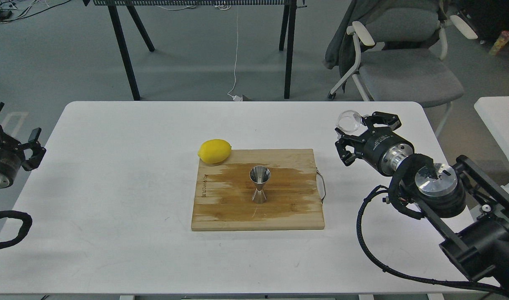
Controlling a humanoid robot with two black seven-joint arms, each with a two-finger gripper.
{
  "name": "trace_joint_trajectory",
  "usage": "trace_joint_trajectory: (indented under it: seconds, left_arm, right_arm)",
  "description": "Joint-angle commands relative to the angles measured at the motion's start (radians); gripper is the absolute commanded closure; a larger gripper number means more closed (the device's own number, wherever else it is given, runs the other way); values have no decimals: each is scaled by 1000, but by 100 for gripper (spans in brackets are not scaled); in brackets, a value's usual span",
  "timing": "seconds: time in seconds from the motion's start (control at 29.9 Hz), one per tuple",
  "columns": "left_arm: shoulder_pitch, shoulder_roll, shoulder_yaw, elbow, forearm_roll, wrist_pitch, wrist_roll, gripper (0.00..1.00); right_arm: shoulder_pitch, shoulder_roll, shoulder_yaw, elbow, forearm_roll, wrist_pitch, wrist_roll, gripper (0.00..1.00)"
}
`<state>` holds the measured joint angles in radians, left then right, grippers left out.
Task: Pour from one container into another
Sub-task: 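Lift the glass cup with the right gripper over the jigger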
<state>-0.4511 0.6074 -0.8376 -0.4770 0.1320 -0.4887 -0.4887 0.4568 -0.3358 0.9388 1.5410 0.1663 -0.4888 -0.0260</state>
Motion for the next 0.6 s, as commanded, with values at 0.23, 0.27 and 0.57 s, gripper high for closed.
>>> trace_joint_trajectory:
  seconds: [0.23, 0.27, 0.57]
  left_arm:
    - [2, -2, 0, 0, 0, 0, 0, 6]
    - [2, -2, 0, 0, 0, 0, 0, 6]
    - [2, -23, 0, 2, 6, 0, 0, 6]
  right_arm:
    - [247, 33, -350, -62, -185, 0, 9, 54]
    - [258, 44, -370, -64, -203, 0, 9, 54]
    - [309, 50, -528, -59, -300, 0, 9, 55]
